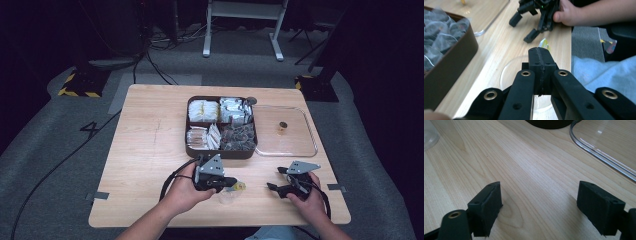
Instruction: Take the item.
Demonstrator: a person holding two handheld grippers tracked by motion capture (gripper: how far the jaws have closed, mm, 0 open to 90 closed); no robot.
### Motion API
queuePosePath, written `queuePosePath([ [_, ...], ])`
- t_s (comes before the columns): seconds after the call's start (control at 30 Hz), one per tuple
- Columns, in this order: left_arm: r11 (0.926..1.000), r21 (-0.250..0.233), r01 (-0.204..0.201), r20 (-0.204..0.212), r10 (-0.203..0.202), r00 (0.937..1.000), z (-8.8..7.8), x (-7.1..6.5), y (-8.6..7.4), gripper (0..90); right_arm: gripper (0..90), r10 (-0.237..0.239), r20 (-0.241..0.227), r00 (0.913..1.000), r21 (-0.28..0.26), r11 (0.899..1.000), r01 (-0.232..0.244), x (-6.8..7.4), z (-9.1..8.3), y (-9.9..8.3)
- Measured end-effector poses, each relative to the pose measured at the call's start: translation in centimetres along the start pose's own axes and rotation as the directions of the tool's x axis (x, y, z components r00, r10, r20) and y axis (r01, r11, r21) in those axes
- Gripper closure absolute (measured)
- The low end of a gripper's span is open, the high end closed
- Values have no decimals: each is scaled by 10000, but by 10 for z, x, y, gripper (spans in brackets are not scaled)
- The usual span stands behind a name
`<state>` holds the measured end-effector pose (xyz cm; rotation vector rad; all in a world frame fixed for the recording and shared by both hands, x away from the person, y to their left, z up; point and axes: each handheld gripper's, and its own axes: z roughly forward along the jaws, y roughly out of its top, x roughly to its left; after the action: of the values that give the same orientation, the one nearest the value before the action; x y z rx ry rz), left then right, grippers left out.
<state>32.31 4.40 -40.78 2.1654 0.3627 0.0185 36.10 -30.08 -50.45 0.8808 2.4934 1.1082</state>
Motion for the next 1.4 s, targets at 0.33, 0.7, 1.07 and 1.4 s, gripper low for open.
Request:
queuePosePath([
  [0.33,9996,-232,-133,-531,120,9985,-2,2,-3,528,204,6,3,10000,-2,10000,-6,0,0,0],
  [0.7,9992,-391,87,-1673,-152,9858,-21,4,-4,407,203,8,9,10000,2,10000,-8,0,0,0],
  [1.07,9964,-460,707,-2880,-809,9542,-54,6,-17,355,157,119,151,9998,81,9999,-120,0,0,0],
  [1.4,9876,-653,1430,-3602,-1570,9196,-83,9,-47,328,151,149,250,9996,119,9998,-152,1,0,0],
])
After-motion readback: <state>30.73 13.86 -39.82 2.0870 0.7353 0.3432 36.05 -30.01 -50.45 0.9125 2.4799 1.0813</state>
